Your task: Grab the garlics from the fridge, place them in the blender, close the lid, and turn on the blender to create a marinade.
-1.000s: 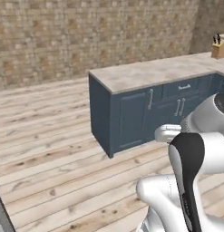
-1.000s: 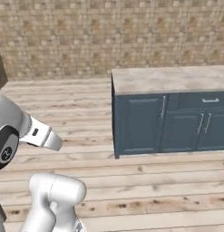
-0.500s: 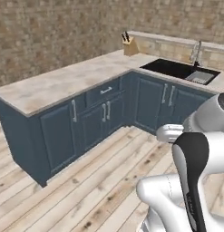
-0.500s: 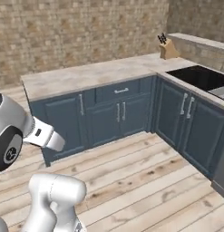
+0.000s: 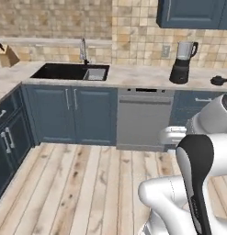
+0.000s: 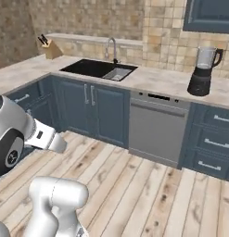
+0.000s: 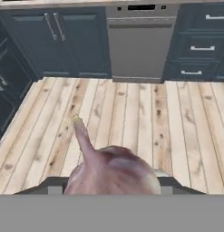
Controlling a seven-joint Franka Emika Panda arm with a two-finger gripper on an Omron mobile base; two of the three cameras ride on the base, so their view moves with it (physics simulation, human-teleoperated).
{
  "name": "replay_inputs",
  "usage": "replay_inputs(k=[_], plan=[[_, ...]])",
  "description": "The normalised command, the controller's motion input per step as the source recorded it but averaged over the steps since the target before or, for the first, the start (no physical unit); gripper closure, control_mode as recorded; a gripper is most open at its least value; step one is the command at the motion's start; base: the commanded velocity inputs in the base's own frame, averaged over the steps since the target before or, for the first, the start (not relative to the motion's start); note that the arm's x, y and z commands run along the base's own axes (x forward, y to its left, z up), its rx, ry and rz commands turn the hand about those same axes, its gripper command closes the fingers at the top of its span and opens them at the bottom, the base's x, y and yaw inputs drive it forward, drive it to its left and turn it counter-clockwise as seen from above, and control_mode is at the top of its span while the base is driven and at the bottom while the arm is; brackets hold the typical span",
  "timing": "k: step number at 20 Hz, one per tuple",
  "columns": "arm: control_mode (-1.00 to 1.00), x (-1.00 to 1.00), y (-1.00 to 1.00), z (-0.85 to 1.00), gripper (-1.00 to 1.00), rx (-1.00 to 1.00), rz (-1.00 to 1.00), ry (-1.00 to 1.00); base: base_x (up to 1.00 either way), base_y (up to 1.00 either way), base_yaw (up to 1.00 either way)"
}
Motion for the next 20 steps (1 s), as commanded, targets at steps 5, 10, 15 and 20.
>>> replay_inputs(k=[5, 10, 15, 20], plan=[[1.0, 0.0, 0.0, 0.0, 1.0, 0.0, 0.0, 0.0, 0.56, 0.02, -0.73], [1.0, 0.0, 0.0, 0.0, 1.0, 0.0, 0.0, 0.0, 1.0, -0.45, -0.18], [1.0, 0.0, 0.0, 0.0, 1.0, 0.0, 0.0, 0.0, 1.0, -0.72, -0.03], [1.0, 0.0, 0.0, 0.0, 1.0, 0.0, 0.0, 0.0, 1.0, -0.72, 0.0]])
